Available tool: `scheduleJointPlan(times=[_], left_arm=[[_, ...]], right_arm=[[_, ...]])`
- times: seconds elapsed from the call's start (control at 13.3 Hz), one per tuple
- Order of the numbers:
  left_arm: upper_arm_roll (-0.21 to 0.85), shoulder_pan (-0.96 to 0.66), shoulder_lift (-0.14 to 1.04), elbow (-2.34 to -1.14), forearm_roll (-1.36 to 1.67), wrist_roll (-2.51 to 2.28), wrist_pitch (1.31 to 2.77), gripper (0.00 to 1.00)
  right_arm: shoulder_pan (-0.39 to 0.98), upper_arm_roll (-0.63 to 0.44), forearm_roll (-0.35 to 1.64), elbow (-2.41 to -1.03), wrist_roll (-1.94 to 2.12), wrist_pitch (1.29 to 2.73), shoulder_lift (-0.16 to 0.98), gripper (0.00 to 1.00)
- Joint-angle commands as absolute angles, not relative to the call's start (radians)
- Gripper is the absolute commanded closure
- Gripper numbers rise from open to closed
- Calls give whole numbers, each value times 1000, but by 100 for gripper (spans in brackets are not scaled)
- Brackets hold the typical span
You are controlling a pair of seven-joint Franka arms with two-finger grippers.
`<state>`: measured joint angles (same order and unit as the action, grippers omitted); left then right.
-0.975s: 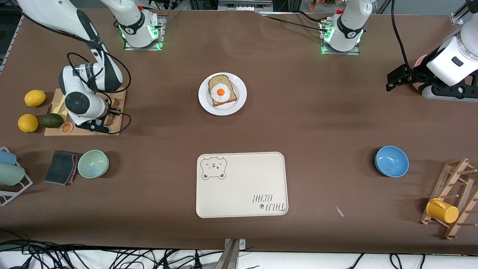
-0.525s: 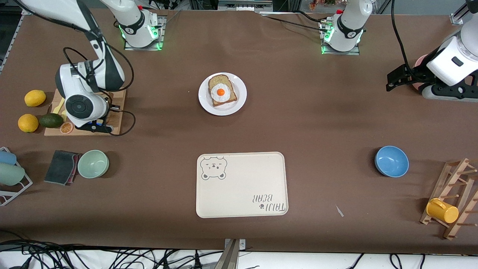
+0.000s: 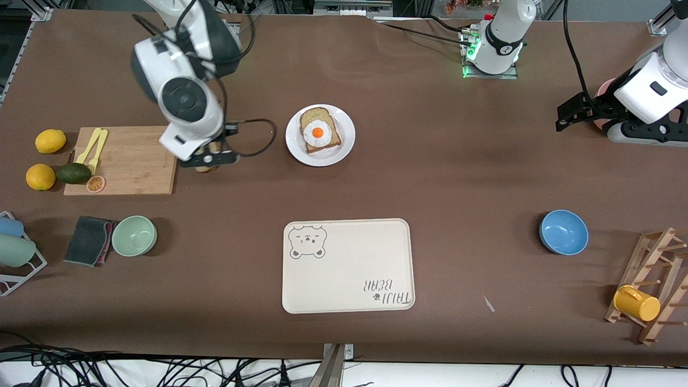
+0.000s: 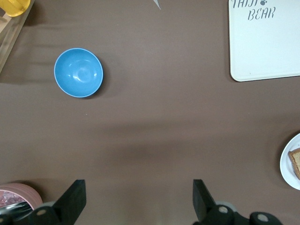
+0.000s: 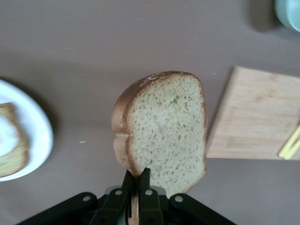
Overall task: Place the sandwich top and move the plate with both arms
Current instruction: 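Lift the bread slice and carry it over the white plate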
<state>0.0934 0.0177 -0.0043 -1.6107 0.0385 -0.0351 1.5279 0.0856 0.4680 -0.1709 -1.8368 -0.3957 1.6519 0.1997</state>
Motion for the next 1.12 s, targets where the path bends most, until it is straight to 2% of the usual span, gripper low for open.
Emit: scheduleJointPlan(times=[0.0, 0.3, 0.53, 1.05], left_arm=[[97, 17, -3, -1589, 12, -37, 1508, 0], [97, 17, -3, -1589, 12, -37, 1508, 0], [97, 17, -3, -1589, 11, -37, 1506, 0], [97, 17, -3, -1589, 12, -37, 1506, 0]], right_arm=[[231, 489, -182, -1783, -432, 1666, 244, 100], [437, 486, -201, -1688, -583, 1683, 369, 100], [549, 486, -255, -1667, -688, 1684, 455, 100], [578, 483, -285, -1620, -840, 1701, 592, 100]])
